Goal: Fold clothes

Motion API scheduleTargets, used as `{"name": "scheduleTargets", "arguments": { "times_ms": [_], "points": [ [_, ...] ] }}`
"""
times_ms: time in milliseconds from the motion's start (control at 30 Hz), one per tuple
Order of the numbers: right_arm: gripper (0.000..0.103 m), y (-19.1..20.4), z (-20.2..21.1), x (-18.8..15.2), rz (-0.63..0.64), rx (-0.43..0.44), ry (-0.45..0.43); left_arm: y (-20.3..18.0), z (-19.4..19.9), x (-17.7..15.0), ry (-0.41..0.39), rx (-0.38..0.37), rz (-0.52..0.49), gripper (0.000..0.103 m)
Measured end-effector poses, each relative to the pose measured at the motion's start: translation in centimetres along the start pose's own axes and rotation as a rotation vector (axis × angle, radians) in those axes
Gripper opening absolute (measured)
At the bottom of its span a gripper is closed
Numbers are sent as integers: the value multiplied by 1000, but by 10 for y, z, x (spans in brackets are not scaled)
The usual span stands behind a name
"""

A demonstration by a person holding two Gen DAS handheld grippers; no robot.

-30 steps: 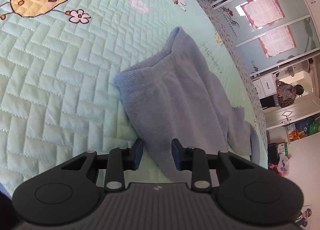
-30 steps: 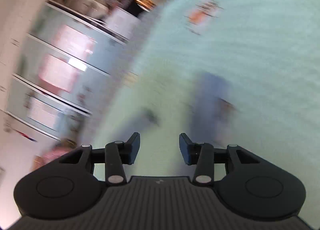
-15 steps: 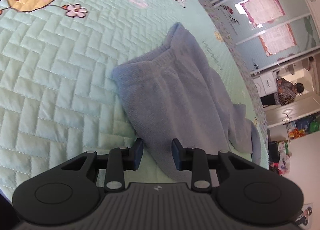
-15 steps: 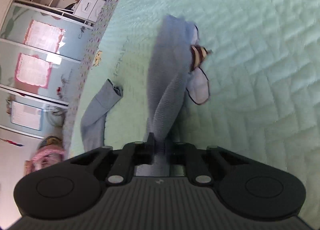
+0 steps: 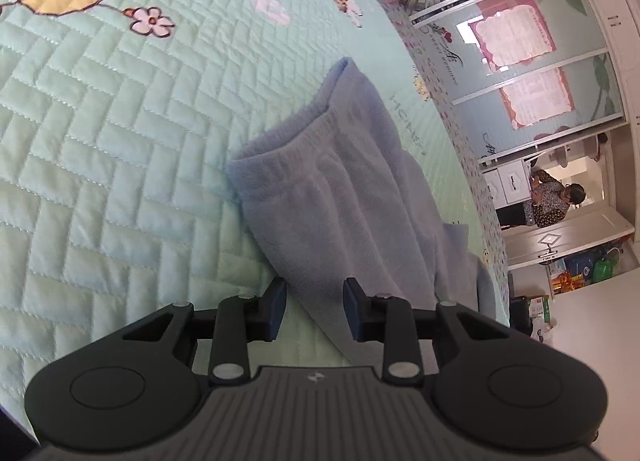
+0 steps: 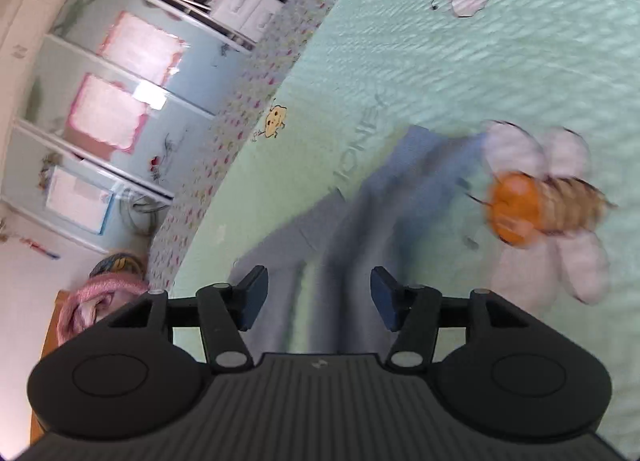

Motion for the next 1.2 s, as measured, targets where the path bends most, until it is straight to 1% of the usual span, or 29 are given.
{"name": "scheduleTargets", "arguments": {
  "times_ms": [33,100,167,233,333,400,433,467,500,533,567,600,667,700,800,900,933,1000,1067,1133,1167,1200],
  "points": [
    [59,-19,8,-6,-2,-24,4,2,-2,1,0,1,8,32],
    [60,-49,10,-12,-45,-39,28,6,-7,2,0,3,25,32],
    [60,-61,-4,-13,-97,-31,73,5,-8,2,-11,2,37,32],
    [60,-60,-22,-5,-115,-3,86,2,-7,2,-16,8,31,32],
    [60,-45,-45,2,-110,19,56,2,-8,1,-14,12,22,33],
    [59,-40,-64,7,-104,14,66,4,-12,1,-14,11,24,33],
    [52,-39,-70,9,-112,9,63,4,-14,2,-18,9,26,33],
    [27,-39,-76,12,-120,3,59,4,-15,3,-23,8,30,33],
    [11,-40,-75,13,-132,-16,58,4,-17,4,-28,8,34,31],
    [5,-44,-72,13,-145,-25,63,2,-18,5,-33,10,31,25],
    [5,-45,-63,11,-134,-9,53,0,-18,7,-41,17,13,5],
    [5,-46,-54,10,-122,7,44,-3,-18,9,-50,24,-5,3],
    [5,-43,-28,8,-49,25,11,-11,-10,15,-82,13,-33,3],
    [4,-42,-8,8,-20,38,-7,-17,-3,19,-97,7,-42,3],
    [4,-40,53,18,4,68,-61,-39,28,32,-144,-41,-92,3],
    [4,-40,116,24,30,92,-115,-59,60,38,-193,-109,-136,3],
    [4,-41,135,24,40,100,-131,-60,69,38,-207,-131,-132,3],
    [5,-63,139,18,7,62,-107,-51,73,37,-204,-137,-98,3],
    [6,-85,142,13,-27,24,-82,-27,56,28,-127,-106,-62,3],
    [6,-107,146,7,-61,-15,-57,-3,44,7,-60,-23,-39,3],
    [6,-119,148,4,-78,-34,-45,7,44,-5,-41,-11,-23,3],
    [6,-130,149,1,-95,-53,-32,14,45,-13,-36,-19,-7,3]
  ]
}}
Point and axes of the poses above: each gripper's, at about its wrist camera, not at the fingertips, and z roughly against the way its jaws point, y to its left, x to its top, the point moved 7 cm from there along -z, roughly the way its jaws point, and after that the axes turned 15 degrees about -z, right-handed, at the moved point
